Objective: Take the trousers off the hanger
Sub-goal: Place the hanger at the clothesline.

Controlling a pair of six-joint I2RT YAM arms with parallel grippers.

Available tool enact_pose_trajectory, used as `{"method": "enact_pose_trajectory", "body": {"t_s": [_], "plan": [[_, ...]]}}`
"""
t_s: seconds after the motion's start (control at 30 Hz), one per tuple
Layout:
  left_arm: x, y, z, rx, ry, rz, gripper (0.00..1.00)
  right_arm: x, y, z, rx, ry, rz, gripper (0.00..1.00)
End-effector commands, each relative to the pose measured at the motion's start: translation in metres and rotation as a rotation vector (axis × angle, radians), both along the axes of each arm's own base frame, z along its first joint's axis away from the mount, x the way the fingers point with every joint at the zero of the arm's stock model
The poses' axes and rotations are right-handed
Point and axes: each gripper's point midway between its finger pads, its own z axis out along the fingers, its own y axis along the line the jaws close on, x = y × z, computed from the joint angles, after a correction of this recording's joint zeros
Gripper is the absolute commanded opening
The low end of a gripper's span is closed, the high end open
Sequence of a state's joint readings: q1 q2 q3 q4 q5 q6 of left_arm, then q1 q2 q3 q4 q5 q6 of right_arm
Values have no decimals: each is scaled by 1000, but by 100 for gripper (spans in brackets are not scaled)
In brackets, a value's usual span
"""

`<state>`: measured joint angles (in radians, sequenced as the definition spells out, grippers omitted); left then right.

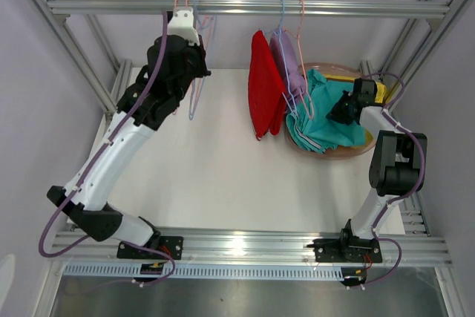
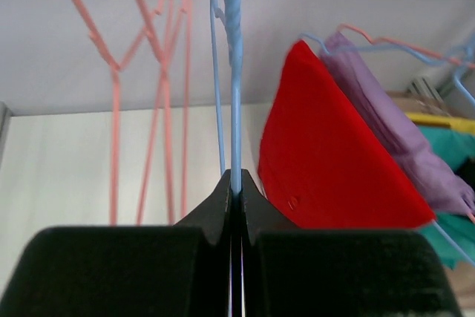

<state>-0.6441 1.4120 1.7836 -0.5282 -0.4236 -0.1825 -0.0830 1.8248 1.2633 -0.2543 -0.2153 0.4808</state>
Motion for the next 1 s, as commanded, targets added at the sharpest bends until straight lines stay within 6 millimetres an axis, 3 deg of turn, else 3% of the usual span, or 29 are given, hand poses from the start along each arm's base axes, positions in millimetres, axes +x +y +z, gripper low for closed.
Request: {"method": "enact_pose_trajectory", "body": {"t_s": [0.0,0.03,0.1,0.13,0.3,0.47,0.5,0.7,0.97], "plan": [[28,9,12,-8,-24,37,1,1,8,5,25,-23,35,0],[31,11,23,-20,-43,40,1,1,8,5,27,-24,35,0],[45,13,14,-6,-19,46,0,0,13,2,35,-21,50,0],[49,14,24,-17,-37,30,1,1,13,1,34,-22,53,0],[66,10,16,-10,-5,5,0,-1,22,-12,34,3,81,0],[79,9,-12,-12,71,5,1,-3,25,-16,36,15,94,0],[80,9,-22,-14,95,5,1,-3,27,-16,38,14,103,0],[86,13,-37,-14,120,-1,1,-10,42,-11,20,0,169,0],[76,16,-61,1,169,-4,1,-20,51,-19,30,18,195,0]]}}
